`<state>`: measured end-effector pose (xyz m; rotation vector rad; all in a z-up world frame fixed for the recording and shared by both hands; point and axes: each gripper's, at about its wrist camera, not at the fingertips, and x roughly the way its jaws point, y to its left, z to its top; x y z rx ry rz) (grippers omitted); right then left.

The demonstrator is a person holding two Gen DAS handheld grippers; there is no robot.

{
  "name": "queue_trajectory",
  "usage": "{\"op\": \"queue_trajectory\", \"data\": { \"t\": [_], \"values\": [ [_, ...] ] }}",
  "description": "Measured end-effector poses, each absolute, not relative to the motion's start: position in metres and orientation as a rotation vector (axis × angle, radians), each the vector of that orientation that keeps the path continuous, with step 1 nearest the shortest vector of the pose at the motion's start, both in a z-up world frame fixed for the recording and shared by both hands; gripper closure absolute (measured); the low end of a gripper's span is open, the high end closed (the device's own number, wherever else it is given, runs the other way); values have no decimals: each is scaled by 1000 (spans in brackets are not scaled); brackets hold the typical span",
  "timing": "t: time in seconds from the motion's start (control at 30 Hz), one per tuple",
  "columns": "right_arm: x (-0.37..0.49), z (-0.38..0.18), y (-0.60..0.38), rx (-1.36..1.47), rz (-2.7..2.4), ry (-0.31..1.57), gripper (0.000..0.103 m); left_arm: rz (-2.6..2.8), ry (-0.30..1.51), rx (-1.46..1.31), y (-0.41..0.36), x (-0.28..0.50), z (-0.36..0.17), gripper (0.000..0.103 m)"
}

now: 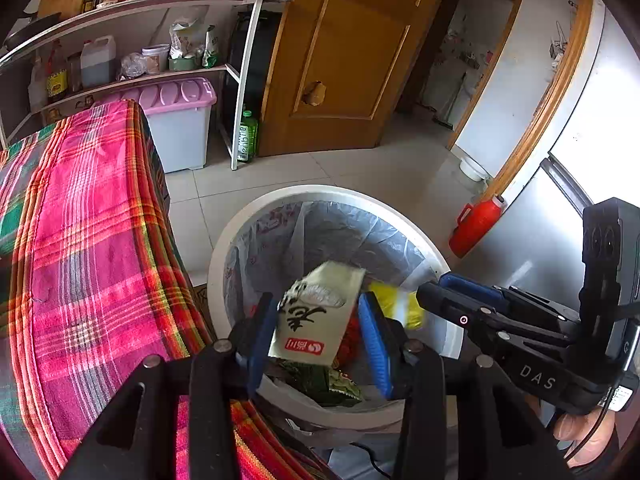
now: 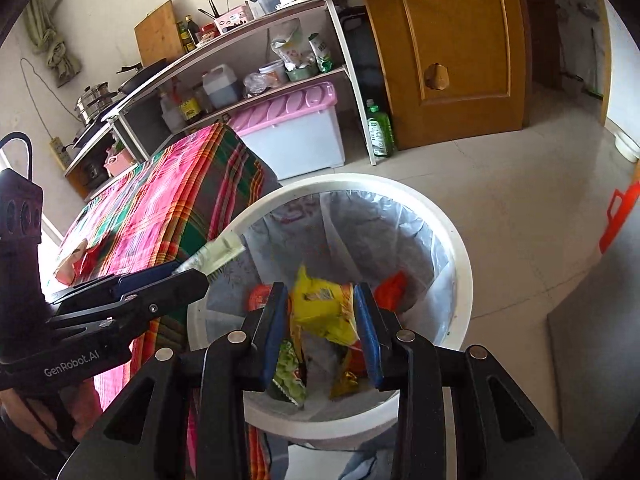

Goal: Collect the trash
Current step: 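Open both grippers above the bin to drop the packet and bag, then move both tools back toward the table and the red wrapper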

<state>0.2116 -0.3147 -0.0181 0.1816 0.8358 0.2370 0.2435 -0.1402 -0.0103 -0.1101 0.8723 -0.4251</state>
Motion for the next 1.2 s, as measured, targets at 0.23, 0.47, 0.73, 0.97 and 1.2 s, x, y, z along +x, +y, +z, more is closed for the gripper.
{"op": "queue_trajectory", "data": {
  "t": [0.23, 0.47, 0.73, 0.97, 1.2],
  "values": [
    [207, -10, -314, 181, 243, 810, 57, -429, 843, -120, -135, 238, -4, 59],
    [191, 8, -305, 156, 246, 745, 57, -421, 789, -134, -123, 222, 10, 59],
    [171, 23, -278, 135, 293, 692, 57, -369, 728, -154, -91, 195, 23, 59],
    [159, 28, -243, 85, 327, 703, 57, -301, 685, -172, -55, 169, 28, 59],
    [158, 27, -214, 85, 392, 712, 57, -217, 653, -192, -16, 149, 30, 59]
  ]
}}
